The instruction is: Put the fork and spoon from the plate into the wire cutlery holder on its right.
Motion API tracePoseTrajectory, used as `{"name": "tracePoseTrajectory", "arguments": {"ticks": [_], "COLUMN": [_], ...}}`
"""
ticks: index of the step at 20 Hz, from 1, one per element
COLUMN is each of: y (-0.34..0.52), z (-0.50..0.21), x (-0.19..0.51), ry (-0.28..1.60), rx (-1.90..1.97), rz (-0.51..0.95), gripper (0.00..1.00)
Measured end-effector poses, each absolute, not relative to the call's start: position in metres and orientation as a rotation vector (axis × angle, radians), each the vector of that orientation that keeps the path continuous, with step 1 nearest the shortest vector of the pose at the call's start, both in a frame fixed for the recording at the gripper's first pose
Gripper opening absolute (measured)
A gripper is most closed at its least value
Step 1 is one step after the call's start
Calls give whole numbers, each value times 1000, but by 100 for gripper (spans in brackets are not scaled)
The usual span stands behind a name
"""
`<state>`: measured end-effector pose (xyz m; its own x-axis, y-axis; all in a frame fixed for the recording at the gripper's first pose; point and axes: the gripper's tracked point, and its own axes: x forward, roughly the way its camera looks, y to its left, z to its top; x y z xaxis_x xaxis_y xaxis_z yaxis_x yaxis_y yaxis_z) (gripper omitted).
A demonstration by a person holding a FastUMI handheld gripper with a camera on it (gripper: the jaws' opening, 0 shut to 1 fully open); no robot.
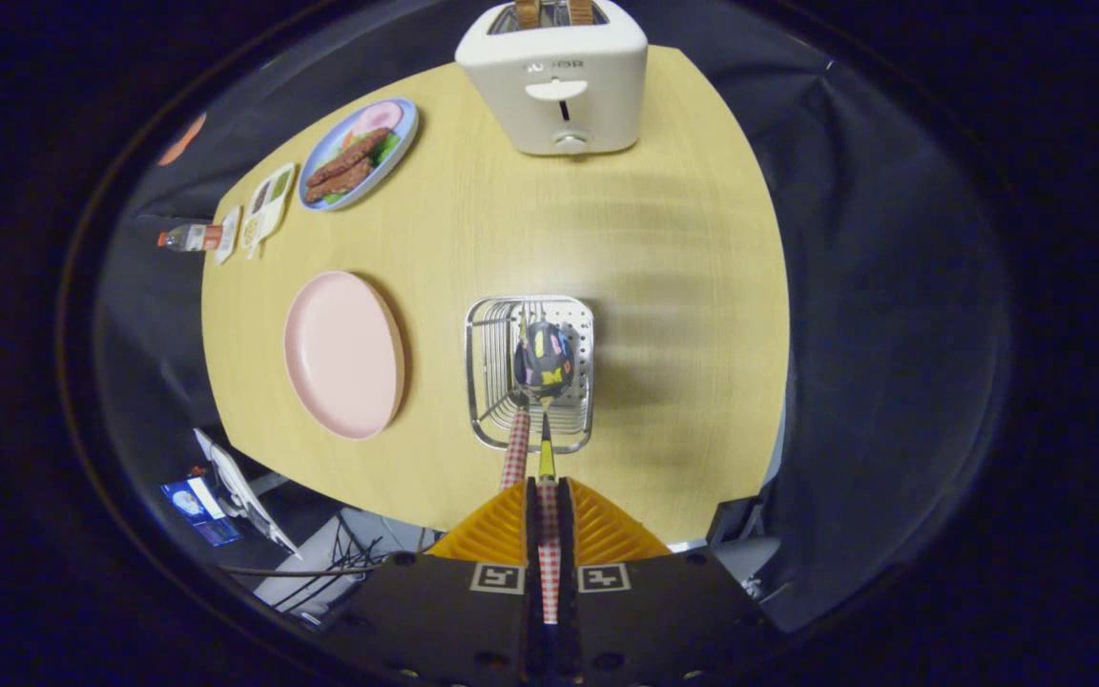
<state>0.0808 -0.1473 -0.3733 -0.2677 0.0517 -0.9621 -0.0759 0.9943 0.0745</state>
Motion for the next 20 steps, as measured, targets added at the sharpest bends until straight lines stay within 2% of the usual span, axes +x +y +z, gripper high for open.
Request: {"name": "tracePoseTrajectory", "arguments": {"ticks": [7,8,15,16,17,19,20], "y": [-139,-138,-129,-128,-127,-122,-117], "z": [-386,-386,-385,-384,-382,-379,-374], "x": [87,88,105,107,110,113,111], "ry": [1948,1955,1871,1854,1829,1779,1763], "rx": [-13,-17,-35,-40,-40,-56,-54], "rz": [94,85,96,96,100,125,139], "gripper": [5,10,14,22,23,31,39]}}
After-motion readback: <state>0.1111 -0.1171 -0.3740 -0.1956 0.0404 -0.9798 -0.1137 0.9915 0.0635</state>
